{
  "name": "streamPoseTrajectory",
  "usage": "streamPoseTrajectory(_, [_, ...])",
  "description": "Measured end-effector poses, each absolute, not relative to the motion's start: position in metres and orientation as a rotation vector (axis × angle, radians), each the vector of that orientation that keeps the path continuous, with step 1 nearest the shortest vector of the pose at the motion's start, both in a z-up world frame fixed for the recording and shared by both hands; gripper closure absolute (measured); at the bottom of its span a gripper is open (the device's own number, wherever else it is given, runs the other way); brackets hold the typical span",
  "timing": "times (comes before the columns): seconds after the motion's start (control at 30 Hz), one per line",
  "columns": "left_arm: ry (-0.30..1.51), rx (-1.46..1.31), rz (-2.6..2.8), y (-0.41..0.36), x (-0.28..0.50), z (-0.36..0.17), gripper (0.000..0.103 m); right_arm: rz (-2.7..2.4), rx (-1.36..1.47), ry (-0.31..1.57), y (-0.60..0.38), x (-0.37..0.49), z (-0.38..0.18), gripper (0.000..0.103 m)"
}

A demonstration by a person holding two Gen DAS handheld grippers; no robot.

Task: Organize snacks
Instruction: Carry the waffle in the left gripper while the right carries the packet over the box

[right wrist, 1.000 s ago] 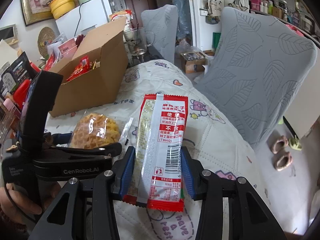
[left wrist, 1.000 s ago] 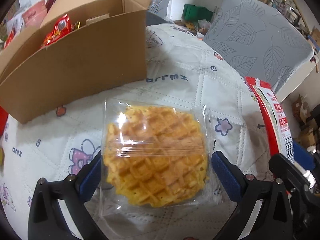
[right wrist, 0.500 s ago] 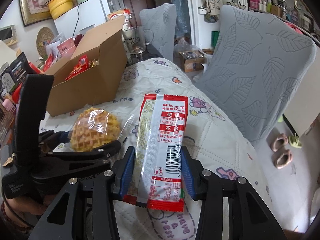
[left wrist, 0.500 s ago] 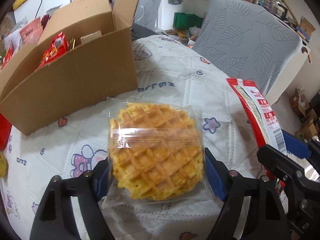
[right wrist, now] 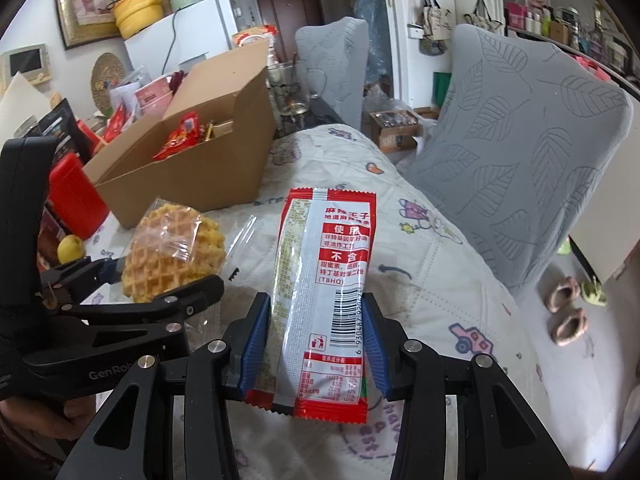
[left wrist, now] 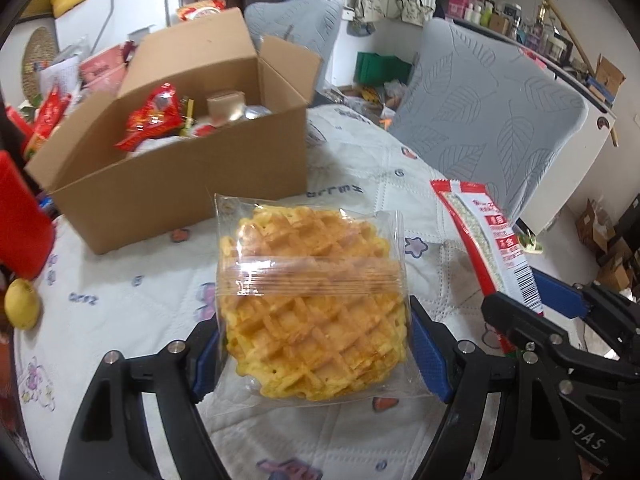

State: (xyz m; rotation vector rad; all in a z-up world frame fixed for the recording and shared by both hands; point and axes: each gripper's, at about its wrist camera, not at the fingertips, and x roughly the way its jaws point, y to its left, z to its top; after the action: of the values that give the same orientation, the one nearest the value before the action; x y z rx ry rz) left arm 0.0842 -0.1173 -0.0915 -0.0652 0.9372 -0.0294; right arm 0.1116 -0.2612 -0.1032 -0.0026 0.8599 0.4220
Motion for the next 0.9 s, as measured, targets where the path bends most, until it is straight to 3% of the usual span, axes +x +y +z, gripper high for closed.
streamPoseTrajectory(0.9, [0.697,-0.148,0.205,-0.027,-0.020,-0.007,0.024,0.755,-0.067,0.709,-0.168,0.045,-0.047,0.059])
